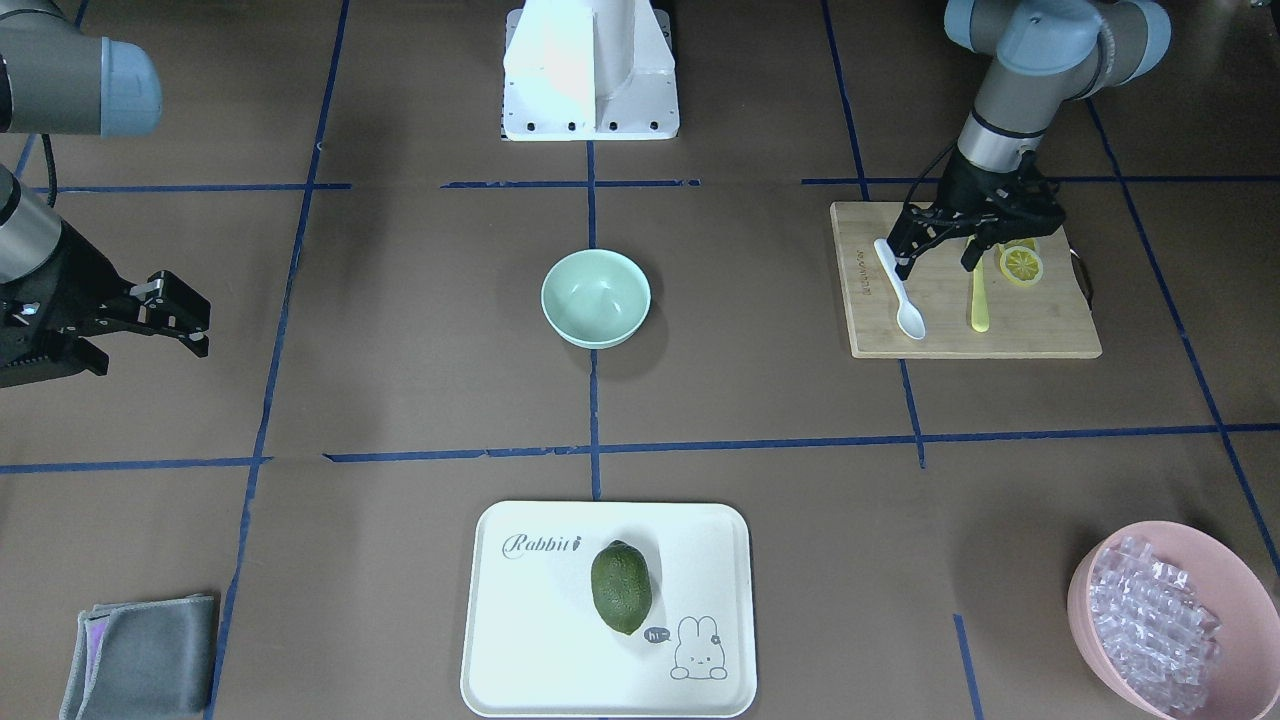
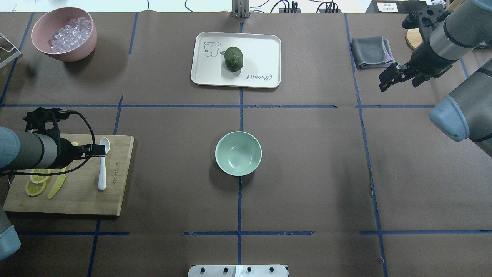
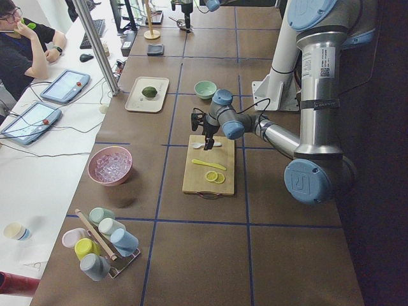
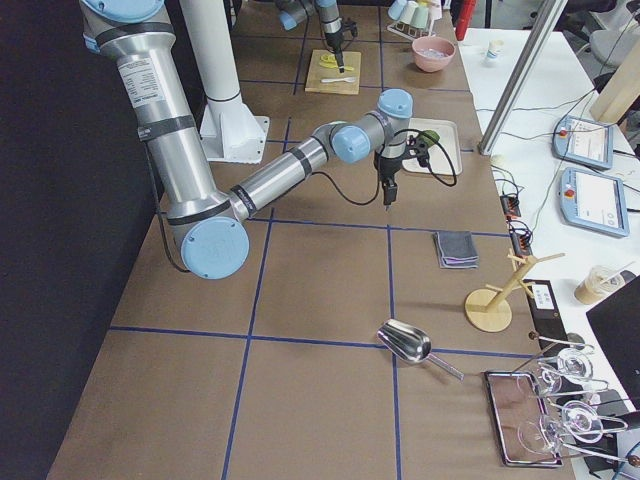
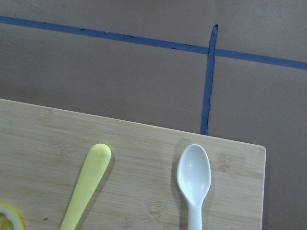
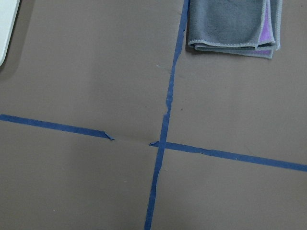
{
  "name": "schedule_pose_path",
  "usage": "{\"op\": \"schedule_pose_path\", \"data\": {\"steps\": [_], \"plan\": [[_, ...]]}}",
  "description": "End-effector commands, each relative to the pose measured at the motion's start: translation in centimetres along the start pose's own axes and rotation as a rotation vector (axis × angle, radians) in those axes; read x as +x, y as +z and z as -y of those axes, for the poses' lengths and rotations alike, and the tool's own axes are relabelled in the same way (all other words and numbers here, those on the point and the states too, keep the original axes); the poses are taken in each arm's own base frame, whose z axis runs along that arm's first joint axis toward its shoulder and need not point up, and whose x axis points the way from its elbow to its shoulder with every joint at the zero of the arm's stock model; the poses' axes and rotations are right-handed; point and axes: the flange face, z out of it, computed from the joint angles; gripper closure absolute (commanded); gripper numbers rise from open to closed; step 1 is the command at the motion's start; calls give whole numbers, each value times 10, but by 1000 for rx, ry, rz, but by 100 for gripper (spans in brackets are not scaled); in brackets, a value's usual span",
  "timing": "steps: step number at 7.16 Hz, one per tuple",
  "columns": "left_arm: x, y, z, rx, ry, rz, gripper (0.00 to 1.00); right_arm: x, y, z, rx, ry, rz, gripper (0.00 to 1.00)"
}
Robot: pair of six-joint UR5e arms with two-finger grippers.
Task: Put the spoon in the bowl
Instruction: 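Lower the left gripper onto the white spoon handle and close it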
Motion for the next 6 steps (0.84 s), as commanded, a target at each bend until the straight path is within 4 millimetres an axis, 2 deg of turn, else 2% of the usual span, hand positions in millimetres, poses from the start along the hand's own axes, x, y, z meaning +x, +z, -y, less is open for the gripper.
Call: {"op": "schedule_pose_path", "data": {"steps": [1, 3, 6], "plan": [[12, 25, -7, -21, 15, 11, 5, 13, -2, -9, 0, 13, -6, 0], [15, 39, -14, -40, 28, 24, 14, 15, -2, -9, 0, 16, -9, 0], [16, 36, -14, -41, 30, 21, 34, 15, -4, -8, 4, 16, -8, 0]]}}
